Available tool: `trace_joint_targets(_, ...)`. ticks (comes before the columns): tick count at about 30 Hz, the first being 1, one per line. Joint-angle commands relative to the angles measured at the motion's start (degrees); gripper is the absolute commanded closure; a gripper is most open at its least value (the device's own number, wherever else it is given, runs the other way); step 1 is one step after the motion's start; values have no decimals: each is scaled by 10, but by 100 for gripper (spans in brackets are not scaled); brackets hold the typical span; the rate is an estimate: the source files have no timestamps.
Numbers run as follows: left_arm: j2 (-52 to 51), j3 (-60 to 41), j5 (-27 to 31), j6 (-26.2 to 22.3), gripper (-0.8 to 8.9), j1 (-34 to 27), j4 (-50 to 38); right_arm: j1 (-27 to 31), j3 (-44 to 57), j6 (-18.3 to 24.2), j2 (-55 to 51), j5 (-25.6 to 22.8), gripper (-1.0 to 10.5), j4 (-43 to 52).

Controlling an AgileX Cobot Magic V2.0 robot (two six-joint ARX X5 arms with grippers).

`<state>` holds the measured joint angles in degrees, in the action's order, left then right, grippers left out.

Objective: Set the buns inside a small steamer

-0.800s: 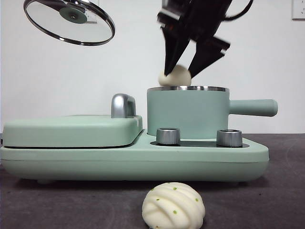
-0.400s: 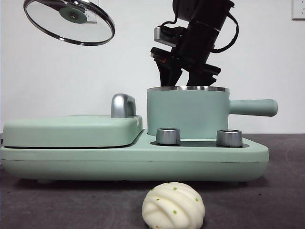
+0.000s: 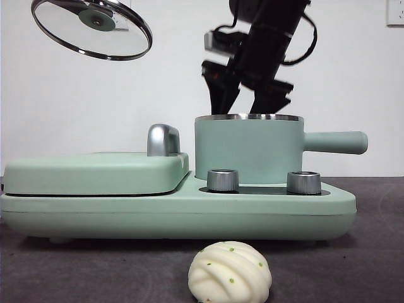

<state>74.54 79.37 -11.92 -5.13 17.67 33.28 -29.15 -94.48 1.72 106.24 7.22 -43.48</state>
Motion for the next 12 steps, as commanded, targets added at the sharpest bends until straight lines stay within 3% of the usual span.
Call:
trace_joint_targets(1,-3,12,-2,-4,800,2,-16,-7,-22,4,-42,-2,581,6)
trace_joint_targets(7,-3,12,-2,-4,800,2,-5,-57,22,2,-172,21,581,70)
trace_joint_targets(12,-3,12,-2,-4,800,2,-3,-110,174,0,-288,-2,582,194)
